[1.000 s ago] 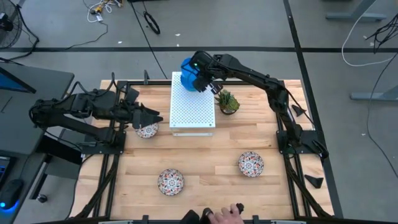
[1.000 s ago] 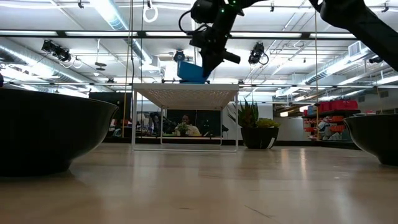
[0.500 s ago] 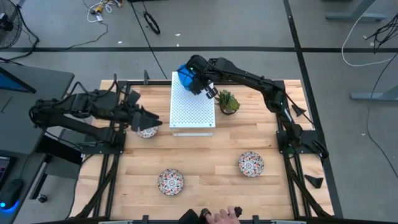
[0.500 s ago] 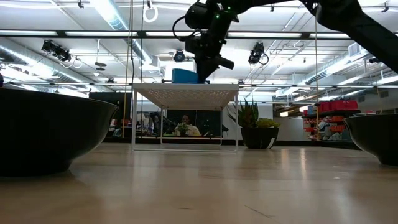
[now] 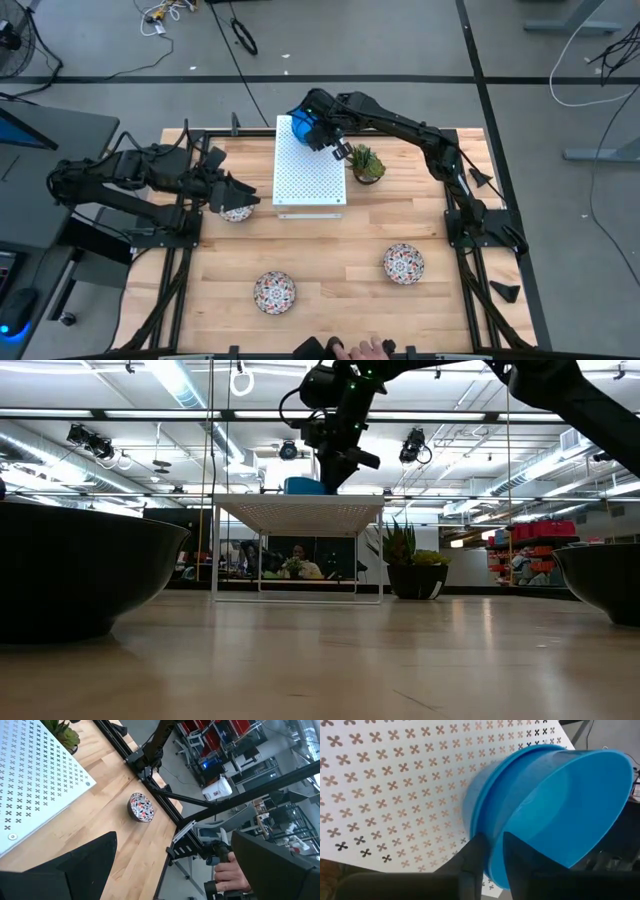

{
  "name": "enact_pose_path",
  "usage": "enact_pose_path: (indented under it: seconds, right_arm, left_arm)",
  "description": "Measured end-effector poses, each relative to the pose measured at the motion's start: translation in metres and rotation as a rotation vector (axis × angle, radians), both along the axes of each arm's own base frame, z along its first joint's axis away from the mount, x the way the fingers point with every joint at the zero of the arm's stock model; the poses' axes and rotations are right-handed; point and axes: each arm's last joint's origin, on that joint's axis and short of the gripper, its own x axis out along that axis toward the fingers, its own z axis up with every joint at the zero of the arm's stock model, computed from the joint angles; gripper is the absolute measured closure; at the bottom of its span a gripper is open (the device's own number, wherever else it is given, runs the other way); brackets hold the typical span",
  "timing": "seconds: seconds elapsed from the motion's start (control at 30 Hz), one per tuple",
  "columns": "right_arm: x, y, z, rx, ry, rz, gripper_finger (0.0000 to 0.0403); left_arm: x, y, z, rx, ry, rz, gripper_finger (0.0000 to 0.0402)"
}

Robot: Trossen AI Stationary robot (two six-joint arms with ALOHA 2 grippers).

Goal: Pick & Place Mini bowls
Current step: Stack the blue bowl on top of the blue bowl on the shelf

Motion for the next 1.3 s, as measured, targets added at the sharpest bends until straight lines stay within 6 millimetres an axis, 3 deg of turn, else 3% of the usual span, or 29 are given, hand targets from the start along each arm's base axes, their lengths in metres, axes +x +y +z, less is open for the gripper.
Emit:
enact_pose_path:
  seconds: [0.53,0.8,0.93,1.3]
  right_arm:
    - [-0.011,0.009,0.028,0.036,-0.113,-0.057,0.0227]
    - [-0.007,0.001,0.043,0.151,-0.405,-0.402,0.0221]
    - [-0.010,-0.009,0.039,0.187,-0.435,-0.504,0.0232]
    - [-0.014,-0.025,0.014,0.253,-0.384,-0.540,0.0241]
  left_arm:
    - [0.000,-0.002,0.000,-0.017,0.003,-0.052,0.0003]
    - [0.000,-0.002,-0.001,-0.016,0.012,-0.052,0.0003]
    - [0.000,-0.002,-0.001,-0.017,0.012,-0.052,0.0003]
    - [-0.001,-0.001,-0.001,-0.010,0.017,-0.034,0.0003]
